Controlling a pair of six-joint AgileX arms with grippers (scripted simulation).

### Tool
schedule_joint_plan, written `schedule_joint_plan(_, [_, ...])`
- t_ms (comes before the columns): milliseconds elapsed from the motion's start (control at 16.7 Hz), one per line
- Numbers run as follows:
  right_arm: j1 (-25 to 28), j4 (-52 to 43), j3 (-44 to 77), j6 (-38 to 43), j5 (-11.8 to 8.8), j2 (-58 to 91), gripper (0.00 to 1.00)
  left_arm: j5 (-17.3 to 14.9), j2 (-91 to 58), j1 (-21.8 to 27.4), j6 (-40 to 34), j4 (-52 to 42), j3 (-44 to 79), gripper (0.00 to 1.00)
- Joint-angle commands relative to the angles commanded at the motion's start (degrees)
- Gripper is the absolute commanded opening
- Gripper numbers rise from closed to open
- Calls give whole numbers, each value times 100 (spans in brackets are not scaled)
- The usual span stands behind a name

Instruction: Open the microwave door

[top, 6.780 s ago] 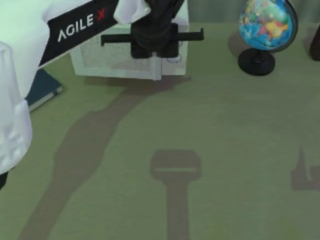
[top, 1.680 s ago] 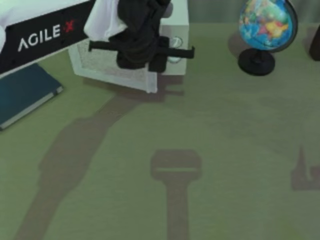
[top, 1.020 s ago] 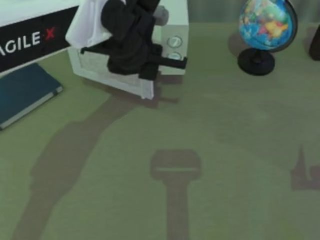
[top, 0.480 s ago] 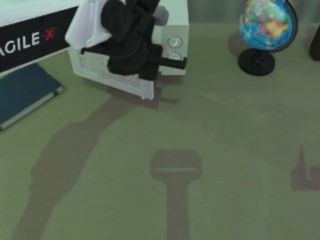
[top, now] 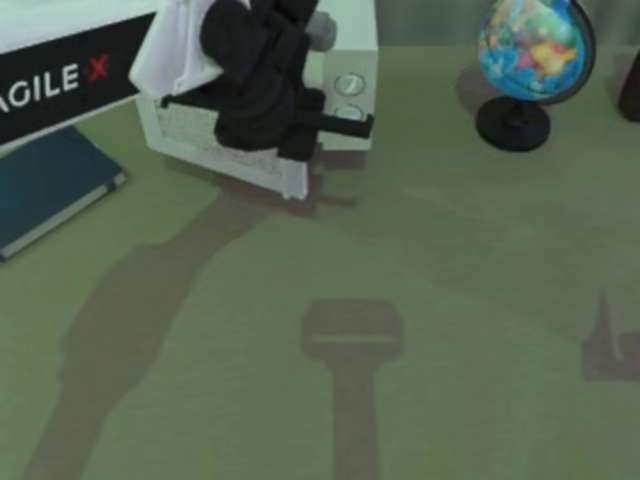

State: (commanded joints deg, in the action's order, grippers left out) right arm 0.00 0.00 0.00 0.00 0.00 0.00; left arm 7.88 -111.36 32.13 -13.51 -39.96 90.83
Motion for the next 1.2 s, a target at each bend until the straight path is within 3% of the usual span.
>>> schedule_joint_plan(540, [0,0,0,0,0,0,100,-40,-4,32,-6,10,-26,0])
schedule_joint_plan(960, [0,0,0,0,0,0,100,-394,464,-165,694,233,-651,0])
schedule_joint_plan(1200, [0,0,0,0,0,0,100,-405,486,-170,715,248,-661,0])
